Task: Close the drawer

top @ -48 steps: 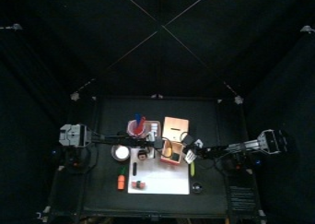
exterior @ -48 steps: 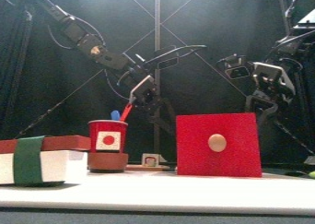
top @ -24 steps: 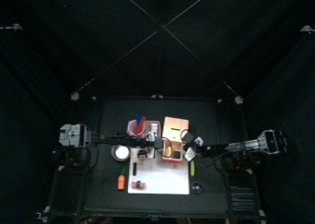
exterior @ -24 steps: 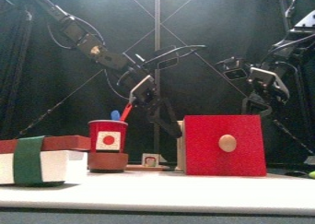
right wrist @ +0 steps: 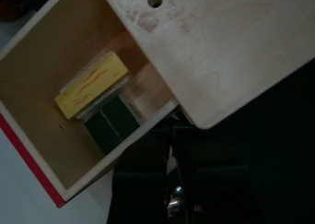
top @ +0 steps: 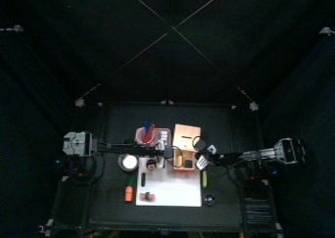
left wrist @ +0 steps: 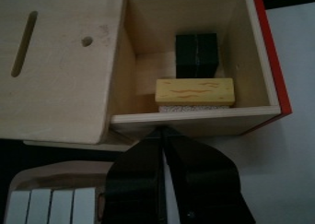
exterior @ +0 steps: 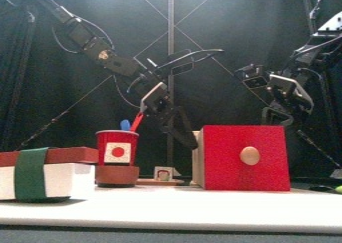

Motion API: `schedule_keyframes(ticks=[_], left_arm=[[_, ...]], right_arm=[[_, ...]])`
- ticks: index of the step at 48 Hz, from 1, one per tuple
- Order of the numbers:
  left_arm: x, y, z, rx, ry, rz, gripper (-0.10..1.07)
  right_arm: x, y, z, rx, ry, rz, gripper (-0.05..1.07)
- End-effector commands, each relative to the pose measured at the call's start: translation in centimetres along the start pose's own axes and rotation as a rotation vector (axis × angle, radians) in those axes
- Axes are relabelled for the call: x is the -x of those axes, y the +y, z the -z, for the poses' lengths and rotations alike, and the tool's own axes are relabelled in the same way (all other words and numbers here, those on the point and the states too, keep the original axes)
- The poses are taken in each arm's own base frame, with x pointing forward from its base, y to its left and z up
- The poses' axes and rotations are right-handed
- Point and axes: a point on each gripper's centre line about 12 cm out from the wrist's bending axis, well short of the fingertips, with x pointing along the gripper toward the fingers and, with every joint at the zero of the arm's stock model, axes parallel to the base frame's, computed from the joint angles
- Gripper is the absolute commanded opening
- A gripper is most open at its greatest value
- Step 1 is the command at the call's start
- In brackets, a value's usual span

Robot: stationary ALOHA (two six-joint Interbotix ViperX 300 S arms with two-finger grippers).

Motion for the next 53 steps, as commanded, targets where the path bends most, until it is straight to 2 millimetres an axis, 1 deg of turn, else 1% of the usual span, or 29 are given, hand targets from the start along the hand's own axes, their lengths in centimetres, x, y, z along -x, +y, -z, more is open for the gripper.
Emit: schedule_keyframes(ticks=[1,14,27,34,40,46,53], left_arm=[[0.5,1.1,-1.2,-0.001,-0.04,-0.022,0.47],[0.4,1.7,-0.9,0.002,-0.034,-0.033,0.47],[0.5,1.4,-1.0,0.001,-0.034,-0.028,0.47],[0.7,1.4,-0.9,-0.004,-0.006,-0.028,0.47],[1.0,1.4,-0.8,-0.006,0.02,-0.03,0.47],[1.3,1.4,-0.8,-0.006,0.028,-0.032,0.47],[1.8,1.5,-1.2,-0.007,0.025,-0.035,0.47]], right_arm=[[0.6,0.8,-1.1,-0.012,-0.032,-0.032,0.45],[0.6,1.0,-1.0,-0.003,-0.032,-0.036,0.45],[0.5,0.8,-0.7,-0.008,-0.023,-0.031,0.45],[0.7,0.8,-0.4,-0.012,-0.016,-0.037,0.45],[1.2,0.9,-0.3,-0.009,-0.024,-0.05,0.45],[1.7,0.5,-0.1,-0.012,-0.033,-0.051,0.45],[2.4,-0.1,0.9,-0.007,-0.028,-0.039,0.45]])
